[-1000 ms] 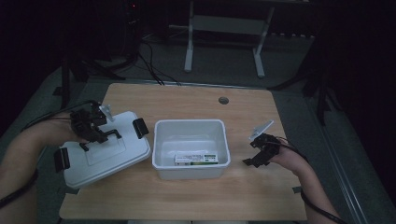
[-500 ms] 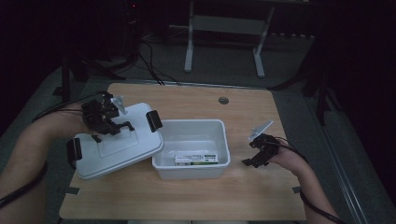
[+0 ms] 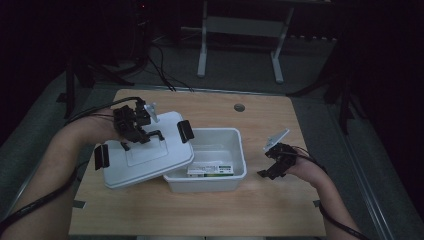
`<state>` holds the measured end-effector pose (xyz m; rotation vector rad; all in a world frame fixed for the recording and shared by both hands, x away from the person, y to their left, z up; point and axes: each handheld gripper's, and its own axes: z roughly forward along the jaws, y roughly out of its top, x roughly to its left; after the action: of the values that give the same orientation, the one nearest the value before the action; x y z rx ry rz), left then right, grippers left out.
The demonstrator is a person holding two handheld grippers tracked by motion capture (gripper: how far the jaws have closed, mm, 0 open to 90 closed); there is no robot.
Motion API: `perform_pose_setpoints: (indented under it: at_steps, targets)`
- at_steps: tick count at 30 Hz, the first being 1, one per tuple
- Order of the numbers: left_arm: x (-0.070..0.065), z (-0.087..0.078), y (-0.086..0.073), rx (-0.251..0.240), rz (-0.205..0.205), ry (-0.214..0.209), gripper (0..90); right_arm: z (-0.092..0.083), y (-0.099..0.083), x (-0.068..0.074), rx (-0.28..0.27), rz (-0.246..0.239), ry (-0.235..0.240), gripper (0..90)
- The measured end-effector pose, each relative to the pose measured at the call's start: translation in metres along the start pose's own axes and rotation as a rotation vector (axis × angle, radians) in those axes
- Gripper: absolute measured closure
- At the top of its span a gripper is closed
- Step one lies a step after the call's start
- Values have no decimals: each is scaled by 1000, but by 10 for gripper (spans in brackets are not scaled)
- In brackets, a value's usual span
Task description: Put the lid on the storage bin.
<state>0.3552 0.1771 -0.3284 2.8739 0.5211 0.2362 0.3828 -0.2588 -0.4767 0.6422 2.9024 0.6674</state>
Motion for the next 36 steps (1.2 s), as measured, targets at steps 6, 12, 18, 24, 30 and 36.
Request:
perform_pose_setpoints:
  at_steps: [6,12,18,24,30,36]
  targets:
    - [-2,2,15,-14,21,-11,836,-1,-2,1,-13,4,-1,146]
    - [-4,3,29,-11,42,-16,836,-1,-5,2,-26,-4,-1,145]
    - [-7,7,43,-13,58,-23,835,0,-6,3,-27,-5,-2,145]
    - [-9,10,59,4,88,-22,835,1,-7,6,-18,-14,-11,145]
    - [-13,13,75,-7,108,-18,835,1,-9,6,-20,-16,-12,145]
    - [-18,21,91,-12,142,-31,836,0,-12,6,-24,-9,-13,145]
